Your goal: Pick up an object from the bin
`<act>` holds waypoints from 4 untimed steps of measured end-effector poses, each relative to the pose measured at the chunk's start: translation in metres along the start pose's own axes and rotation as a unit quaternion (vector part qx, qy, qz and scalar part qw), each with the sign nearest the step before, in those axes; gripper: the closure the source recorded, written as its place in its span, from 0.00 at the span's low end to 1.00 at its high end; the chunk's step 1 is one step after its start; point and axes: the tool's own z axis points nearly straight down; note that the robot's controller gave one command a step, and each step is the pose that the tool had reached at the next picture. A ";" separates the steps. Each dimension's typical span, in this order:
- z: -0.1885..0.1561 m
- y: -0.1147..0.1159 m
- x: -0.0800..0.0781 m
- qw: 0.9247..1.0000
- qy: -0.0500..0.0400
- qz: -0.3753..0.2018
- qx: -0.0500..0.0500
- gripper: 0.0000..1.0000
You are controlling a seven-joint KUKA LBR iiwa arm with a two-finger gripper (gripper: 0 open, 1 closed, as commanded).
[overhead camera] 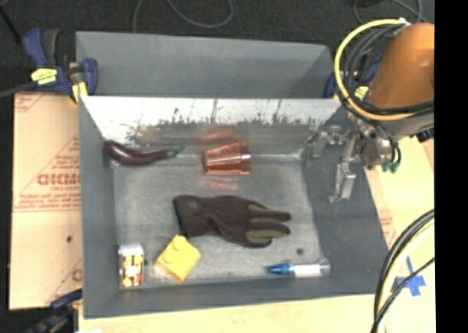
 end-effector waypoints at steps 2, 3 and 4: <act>0.032 0.024 0.018 1.000 -0.006 -0.026 0.002 0.00; 0.046 0.031 0.023 0.999 -0.005 -0.034 0.001 0.00; 0.070 0.040 0.064 0.999 -0.002 0.036 0.000 0.00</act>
Offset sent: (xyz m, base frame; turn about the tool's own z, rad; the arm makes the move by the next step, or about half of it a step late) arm -0.0523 0.0678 -0.0976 -0.1452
